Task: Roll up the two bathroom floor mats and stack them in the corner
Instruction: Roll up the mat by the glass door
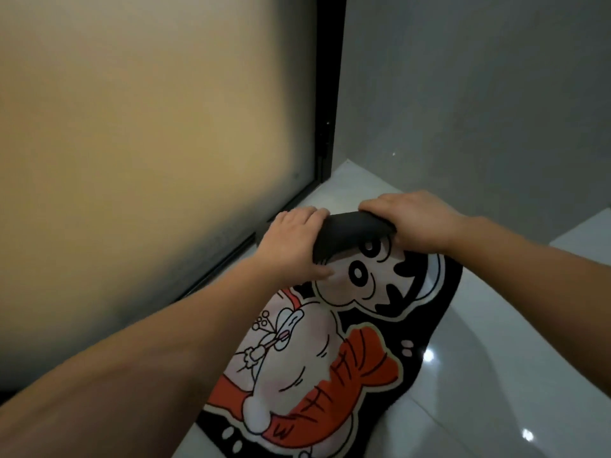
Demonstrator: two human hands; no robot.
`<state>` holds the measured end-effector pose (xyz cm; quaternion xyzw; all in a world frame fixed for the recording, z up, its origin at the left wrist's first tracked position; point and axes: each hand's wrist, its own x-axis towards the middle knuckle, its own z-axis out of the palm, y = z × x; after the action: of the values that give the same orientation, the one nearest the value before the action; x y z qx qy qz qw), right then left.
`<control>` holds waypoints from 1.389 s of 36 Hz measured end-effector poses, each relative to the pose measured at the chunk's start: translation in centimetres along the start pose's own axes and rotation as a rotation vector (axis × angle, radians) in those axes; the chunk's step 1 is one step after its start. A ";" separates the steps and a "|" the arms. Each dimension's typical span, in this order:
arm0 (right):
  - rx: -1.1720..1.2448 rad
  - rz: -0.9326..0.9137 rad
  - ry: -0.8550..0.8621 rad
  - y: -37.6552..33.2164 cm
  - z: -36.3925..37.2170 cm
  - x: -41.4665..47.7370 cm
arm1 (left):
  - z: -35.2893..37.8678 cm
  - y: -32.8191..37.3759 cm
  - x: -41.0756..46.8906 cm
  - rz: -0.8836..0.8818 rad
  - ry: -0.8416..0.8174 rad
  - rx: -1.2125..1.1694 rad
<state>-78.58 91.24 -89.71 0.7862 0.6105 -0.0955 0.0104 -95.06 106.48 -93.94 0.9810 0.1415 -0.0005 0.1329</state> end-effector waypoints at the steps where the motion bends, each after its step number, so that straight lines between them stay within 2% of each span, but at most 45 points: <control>1: -0.022 -0.016 0.009 -0.2 -0.9 -0.6 | -0.3 0.4 0.1 -0.002 -0.027 -0.006; 4: -0.080 -0.039 0.003 -0.5 -3.3 -2.5 | -1.6 1.4 0.4 0.008 -0.046 -0.069; 7: -0.117 0.011 -0.020 0.0 -5.2 -4.2 | -4.2 2.3 1.0 0.032 -0.021 -0.076; 12: -0.139 -0.030 0.043 0.7 -7.3 -6.6 | -8.7 4.2 1.5 0.103 -0.081 -0.037; 18: -0.247 -0.070 0.122 0.3 -8.2 -6.4 | -10.7 4.5 0.5 0.093 -0.062 0.183; 26: -0.318 -0.109 0.070 -0.9 -7.0 -7.1 | -10.6 3.4 -1.7 0.085 -0.154 0.230; 30: -0.354 -0.123 0.074 -1.2 -6.7 -7.9 | -11.2 3.6 -1.9 0.116 -0.097 0.348; 34: -0.326 -0.213 0.213 -0.7 -6.7 -9.1 | -10.6 3.6 -2.3 0.130 -0.078 0.284; 38: -0.360 -0.213 0.238 -0.8 -6.7 -9.5 | -10.4 3.4 -2.7 0.148 -0.092 0.225; 43: -0.450 -0.240 0.277 -0.8 -6.5 -9.4 | -10.3 2.9 -3.1 0.296 0.029 0.251; 47: -0.337 -0.216 0.303 -0.6 -6.9 -9.2 | -10.1 2.9 -3.0 0.281 0.014 0.257; 50: -0.178 -0.045 0.184 -0.9 -7.4 -8.9 | -10.3 3.1 -2.6 0.233 -0.074 0.248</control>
<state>-80.54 83.94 -80.88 0.7736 0.6325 0.0312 0.0218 -97.08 105.56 -83.05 0.9989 0.0207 -0.0384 0.0150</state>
